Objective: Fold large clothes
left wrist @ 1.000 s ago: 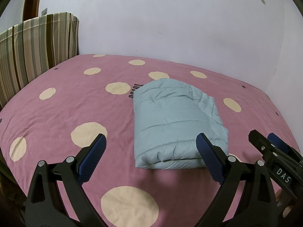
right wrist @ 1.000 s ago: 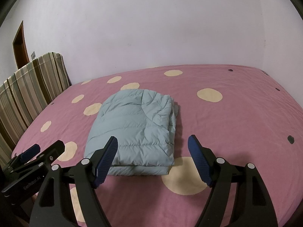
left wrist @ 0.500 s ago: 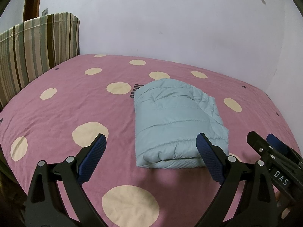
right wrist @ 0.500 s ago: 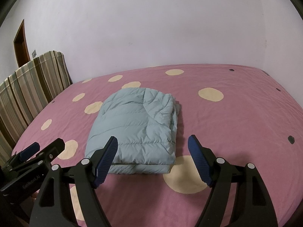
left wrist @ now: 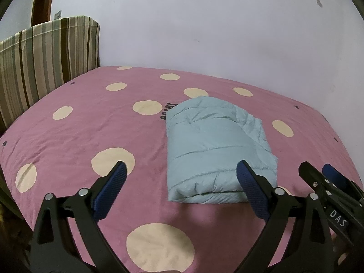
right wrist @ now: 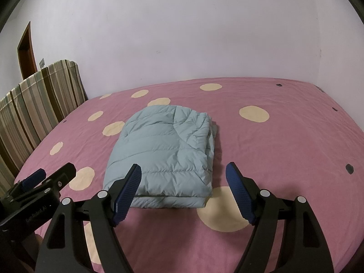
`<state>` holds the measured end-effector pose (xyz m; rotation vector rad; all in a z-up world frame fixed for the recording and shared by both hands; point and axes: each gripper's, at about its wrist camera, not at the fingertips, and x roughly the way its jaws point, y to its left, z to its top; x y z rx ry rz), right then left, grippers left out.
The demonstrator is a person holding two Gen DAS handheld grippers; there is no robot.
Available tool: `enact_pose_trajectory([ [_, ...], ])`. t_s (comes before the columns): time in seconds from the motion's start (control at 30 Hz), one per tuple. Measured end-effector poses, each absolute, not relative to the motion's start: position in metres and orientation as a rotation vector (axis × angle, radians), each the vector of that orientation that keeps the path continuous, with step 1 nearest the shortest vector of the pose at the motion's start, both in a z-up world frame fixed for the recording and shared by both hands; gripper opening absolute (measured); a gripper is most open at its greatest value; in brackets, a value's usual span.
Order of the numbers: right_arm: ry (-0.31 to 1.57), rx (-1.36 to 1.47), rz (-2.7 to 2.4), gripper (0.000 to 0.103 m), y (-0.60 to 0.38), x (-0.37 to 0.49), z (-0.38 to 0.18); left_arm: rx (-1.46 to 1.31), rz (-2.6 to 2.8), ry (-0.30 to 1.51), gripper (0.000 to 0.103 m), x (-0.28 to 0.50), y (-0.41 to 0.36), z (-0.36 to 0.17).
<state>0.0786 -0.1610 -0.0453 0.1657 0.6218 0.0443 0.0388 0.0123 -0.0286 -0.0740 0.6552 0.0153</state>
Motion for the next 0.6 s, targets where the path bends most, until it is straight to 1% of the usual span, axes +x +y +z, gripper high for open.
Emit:
enact_pose_trajectory([
  [0.13, 0.628, 0.164, 0.051, 0.075, -0.163, 0.081, -0.046, -0.078, 0.032, 0.629, 0.101, 0.037, 0.014, -0.027],
  [0.37, 0.645, 0.164, 0.061, 0.075, -0.169, 0.088, -0.052, -0.058, 0.051, 0.637, 0.101, 0.046, 0.016, -0.035],
  [0.6, 0.670, 0.180, 0.026, 0.076, -0.196, 0.103, -0.065, -0.100, 0.090, 0.713, 0.101, 0.072, 0.037, -0.059],
])
